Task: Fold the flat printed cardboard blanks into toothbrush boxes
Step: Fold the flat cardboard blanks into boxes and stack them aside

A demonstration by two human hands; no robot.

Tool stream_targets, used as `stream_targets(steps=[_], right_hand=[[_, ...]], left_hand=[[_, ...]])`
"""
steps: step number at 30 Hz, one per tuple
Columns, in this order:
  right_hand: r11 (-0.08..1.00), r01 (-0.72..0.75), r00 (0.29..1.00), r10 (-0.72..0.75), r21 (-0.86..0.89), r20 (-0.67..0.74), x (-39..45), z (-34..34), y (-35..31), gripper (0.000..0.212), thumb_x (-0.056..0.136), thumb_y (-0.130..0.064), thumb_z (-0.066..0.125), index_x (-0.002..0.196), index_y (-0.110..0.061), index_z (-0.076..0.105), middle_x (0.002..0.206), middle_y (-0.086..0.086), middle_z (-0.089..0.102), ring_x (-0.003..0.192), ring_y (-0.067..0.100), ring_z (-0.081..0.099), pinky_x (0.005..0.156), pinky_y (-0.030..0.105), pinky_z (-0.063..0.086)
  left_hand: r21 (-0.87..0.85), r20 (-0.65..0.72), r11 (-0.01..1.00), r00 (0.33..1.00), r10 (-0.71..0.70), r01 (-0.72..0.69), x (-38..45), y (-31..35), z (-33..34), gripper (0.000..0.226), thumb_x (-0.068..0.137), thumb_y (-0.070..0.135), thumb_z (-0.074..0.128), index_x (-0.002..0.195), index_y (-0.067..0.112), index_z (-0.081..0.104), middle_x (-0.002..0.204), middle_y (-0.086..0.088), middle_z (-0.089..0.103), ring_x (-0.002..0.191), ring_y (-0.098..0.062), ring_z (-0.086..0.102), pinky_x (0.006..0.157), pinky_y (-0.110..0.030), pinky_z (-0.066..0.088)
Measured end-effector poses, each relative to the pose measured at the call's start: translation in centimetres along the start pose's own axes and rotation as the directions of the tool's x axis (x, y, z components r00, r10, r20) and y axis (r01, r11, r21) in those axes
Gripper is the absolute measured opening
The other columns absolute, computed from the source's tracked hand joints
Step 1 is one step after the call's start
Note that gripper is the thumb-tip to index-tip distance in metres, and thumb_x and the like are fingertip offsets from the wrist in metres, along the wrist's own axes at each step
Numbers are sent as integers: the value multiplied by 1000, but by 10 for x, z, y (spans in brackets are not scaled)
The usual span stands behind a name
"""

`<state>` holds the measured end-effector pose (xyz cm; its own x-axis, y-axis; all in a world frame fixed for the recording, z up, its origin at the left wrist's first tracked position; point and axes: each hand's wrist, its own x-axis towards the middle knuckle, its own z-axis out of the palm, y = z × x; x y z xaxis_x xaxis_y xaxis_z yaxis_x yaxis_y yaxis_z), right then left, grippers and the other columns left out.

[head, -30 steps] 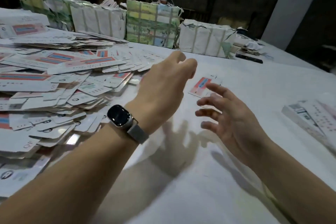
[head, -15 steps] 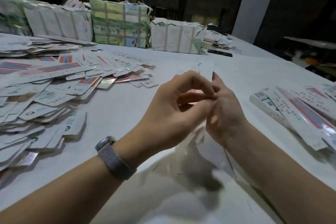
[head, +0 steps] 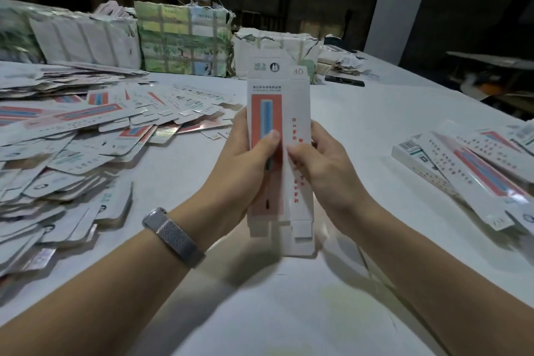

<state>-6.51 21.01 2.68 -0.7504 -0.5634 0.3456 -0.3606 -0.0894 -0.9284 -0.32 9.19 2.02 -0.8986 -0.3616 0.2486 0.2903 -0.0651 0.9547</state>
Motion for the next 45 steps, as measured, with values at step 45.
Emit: stream_targets(steps=[45], right_hand=[[845, 171, 954, -271, -506, -130, 13, -31, -4, 14, 90, -35, 73, 89, -21, 74, 57, -10, 65, 48, 7, 62, 46, 24, 51]], left_hand=[[-12, 321, 1000, 947, -4, 8, -3, -1, -4, 48, 107, 36, 25, 141, 10, 47, 81, -27, 69, 45, -5, 65, 44, -15, 49]])
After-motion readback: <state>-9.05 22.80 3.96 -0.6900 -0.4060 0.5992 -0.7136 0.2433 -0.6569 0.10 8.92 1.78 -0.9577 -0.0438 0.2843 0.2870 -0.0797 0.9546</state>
